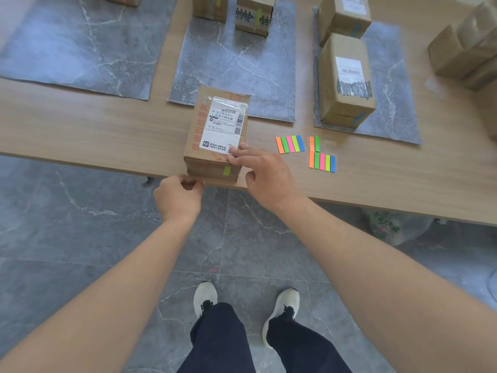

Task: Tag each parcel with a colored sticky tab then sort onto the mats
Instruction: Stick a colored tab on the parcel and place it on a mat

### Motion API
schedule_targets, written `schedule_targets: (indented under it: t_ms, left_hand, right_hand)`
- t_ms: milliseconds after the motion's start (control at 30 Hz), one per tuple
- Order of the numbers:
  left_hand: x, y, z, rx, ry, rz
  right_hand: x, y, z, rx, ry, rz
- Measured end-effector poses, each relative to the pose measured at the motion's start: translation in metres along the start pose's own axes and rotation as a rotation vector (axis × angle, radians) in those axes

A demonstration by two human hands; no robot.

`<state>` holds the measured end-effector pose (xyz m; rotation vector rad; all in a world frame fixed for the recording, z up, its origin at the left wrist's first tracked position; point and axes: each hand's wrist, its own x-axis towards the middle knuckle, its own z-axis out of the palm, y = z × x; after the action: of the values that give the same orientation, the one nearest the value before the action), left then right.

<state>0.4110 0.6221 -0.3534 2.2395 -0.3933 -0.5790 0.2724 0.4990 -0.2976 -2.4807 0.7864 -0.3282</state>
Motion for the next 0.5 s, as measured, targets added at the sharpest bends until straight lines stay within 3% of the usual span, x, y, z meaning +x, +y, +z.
schedule_targets:
  t_ms: [133, 333, 400, 500]
  left_hand:
    - [0.019, -0.008, -0.026, -0.235, 0.051, -0.113]
    - [0.019, 0.051, -0.058, -0.414, -0.012, -0.079]
    - [0.023, 0.061, -0.061, -0.448, -0.096, -0.102]
    - [0.024, 0.07, -0.059, -0.456, -0.244, -0.121]
  right_hand:
    - [-0.002, -0.006, -0.002, 0.021, -0.011, 0.031]
    - [0.002, -0.022, -0.013, 0.035, -0.075, 0.107]
    - [0.005, -0.03, -0.014, 0.18, 0.029, 0.224]
    - [0.011, -0.045, -0.016, 0.492, 0.193, 0.552]
